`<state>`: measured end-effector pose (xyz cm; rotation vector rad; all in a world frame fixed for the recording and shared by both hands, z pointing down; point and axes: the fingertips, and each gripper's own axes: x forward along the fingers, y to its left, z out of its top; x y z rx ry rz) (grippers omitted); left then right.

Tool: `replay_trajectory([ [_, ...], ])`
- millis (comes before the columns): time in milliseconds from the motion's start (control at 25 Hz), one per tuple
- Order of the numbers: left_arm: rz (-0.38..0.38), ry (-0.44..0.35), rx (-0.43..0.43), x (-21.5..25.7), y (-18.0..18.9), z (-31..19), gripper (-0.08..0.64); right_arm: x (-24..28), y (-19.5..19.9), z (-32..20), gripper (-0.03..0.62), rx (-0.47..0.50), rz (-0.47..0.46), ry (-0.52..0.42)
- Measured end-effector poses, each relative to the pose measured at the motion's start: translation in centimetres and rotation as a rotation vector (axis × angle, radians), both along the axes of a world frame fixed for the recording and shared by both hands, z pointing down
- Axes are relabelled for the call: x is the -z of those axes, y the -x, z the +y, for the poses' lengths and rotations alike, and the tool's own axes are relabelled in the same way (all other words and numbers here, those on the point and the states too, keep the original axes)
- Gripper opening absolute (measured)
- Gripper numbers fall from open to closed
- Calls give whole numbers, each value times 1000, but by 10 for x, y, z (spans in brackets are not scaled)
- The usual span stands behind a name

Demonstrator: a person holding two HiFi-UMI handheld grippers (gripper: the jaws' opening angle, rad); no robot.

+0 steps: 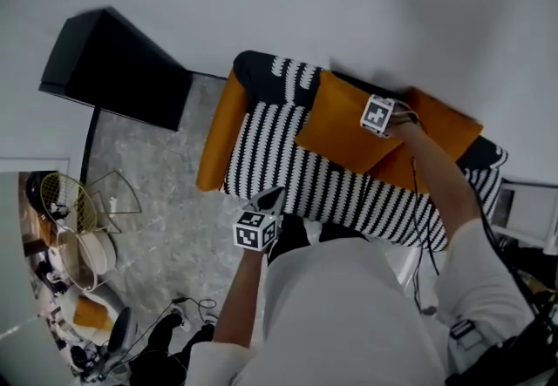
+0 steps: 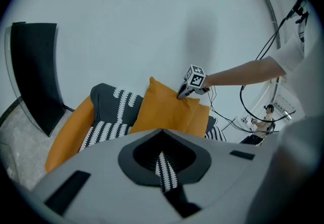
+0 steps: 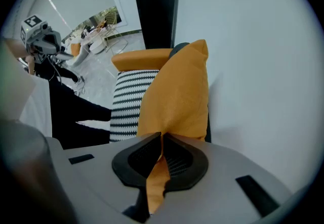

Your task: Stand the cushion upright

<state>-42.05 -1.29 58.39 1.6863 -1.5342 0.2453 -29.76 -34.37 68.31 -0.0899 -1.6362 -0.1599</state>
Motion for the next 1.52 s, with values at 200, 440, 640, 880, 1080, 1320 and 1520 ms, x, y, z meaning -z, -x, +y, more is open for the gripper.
replay_trajectory([
  [200, 17, 18, 5, -3, -3, -2, 2, 0, 12, -16, 43, 53, -9, -1],
  [440, 38, 49, -29, -12, -15, -4, 2, 8, 34, -30, 44, 168, -68, -149],
  [640, 48, 54, -61, -15, -14, -12, 2, 43, 47, -75, 55, -8, -299, -475],
  [880, 52, 49, -120, -16, -6, -23, 2, 49, 1, -67, 55, -246, -293, -381],
  [1080, 56, 37, -190, -17, -1, -35, 2, 69, -26, -59, 55, -467, -358, -287],
  [1320, 66, 30, -249, -19, 5, -38, 2, 99, -43, -40, 55, -748, -587, -162],
  [1520, 106, 25, -276, -20, 8, -36, 2, 99, -72, -14, 54, -855, -599, -106],
])
